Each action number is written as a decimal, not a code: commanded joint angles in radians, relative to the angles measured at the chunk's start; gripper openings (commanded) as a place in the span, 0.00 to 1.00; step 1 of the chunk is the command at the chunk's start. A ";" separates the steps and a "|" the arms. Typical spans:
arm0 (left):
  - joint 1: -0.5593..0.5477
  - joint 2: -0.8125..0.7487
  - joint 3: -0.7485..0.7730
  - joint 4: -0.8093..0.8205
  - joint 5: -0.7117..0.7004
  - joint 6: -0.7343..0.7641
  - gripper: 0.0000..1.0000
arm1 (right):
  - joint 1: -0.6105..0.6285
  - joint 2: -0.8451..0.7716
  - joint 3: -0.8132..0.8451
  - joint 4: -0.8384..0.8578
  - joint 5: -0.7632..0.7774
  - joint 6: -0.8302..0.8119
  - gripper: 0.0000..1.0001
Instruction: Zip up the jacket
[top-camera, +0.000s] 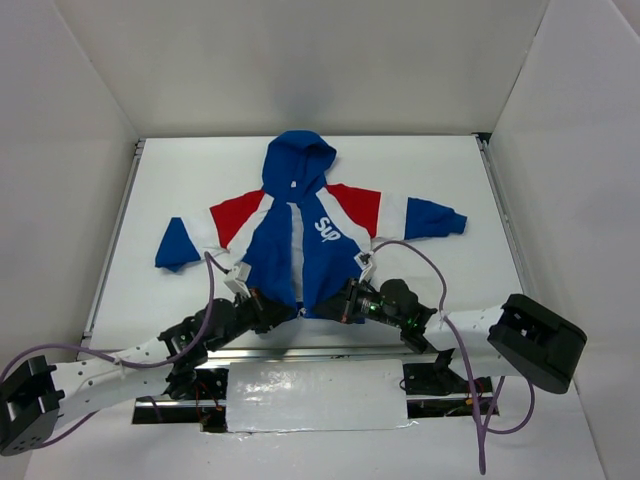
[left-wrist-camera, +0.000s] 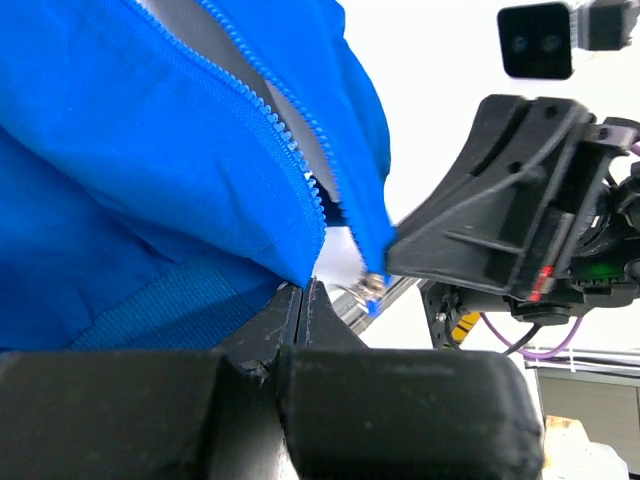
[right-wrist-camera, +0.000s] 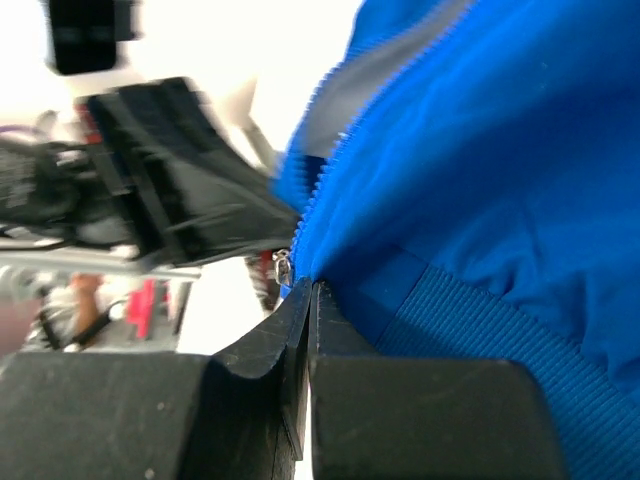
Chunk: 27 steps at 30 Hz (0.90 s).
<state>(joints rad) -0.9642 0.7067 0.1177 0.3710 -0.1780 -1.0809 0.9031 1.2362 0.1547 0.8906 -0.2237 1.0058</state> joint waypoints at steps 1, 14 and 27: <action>0.004 -0.013 -0.012 0.105 0.003 -0.019 0.00 | -0.004 0.012 -0.003 0.209 -0.094 0.017 0.00; 0.013 -0.026 0.140 -0.440 -0.279 -0.214 0.00 | -0.041 0.126 0.673 -0.803 0.429 -0.354 0.00; 0.018 -0.157 0.119 -0.587 -0.328 -0.206 0.00 | -0.013 0.307 0.433 -0.446 0.091 -0.345 0.00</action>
<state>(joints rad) -0.9527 0.5709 0.2352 -0.1818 -0.4660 -1.2690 0.8799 1.4548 0.6220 0.5159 -0.1547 0.5976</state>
